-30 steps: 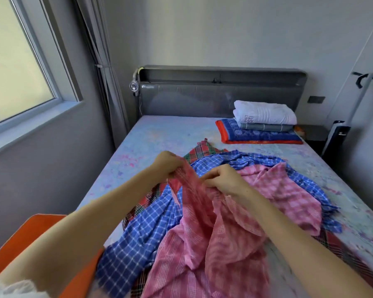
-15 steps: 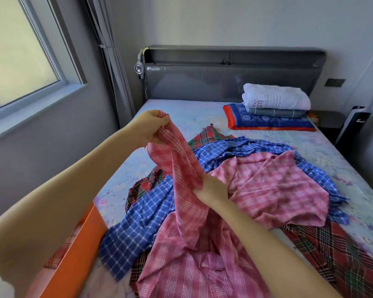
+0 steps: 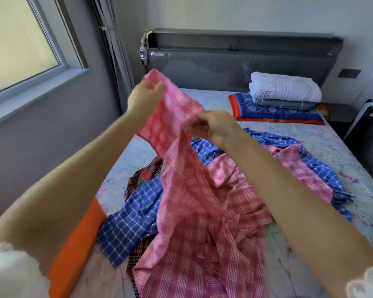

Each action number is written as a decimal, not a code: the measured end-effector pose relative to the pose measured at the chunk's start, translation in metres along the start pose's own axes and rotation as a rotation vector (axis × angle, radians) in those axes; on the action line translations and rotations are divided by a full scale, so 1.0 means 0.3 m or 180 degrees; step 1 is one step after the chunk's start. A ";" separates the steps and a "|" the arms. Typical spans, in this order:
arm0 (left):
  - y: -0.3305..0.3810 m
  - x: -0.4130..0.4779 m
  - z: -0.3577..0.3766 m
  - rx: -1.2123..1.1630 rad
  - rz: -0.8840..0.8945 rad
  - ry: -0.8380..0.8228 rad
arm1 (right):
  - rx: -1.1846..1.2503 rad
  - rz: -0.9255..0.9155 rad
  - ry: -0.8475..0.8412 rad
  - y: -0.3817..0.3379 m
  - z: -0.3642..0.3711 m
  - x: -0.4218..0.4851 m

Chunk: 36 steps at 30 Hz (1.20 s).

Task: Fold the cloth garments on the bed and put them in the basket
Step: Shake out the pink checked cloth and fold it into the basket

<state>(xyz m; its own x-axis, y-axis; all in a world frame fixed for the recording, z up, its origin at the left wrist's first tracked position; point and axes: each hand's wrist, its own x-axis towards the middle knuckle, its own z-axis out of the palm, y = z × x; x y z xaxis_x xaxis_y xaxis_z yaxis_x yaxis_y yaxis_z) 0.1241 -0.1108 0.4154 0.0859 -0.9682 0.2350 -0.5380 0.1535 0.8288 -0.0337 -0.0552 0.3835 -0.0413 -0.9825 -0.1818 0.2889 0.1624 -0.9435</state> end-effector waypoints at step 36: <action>0.023 -0.056 0.236 -0.1366 -0.1532 -0.1249 | -0.1625 -0.0656 0.0404 0.506 -0.166 -0.124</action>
<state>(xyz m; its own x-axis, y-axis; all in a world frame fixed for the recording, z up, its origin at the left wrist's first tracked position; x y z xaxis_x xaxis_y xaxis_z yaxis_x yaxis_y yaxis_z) 0.0596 -0.1076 0.3811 -0.1193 -0.9348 -0.3346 -0.1358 -0.3185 0.9381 -0.0360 0.0105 0.2334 -0.1718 -0.9850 0.0182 -0.2355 0.0231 -0.9716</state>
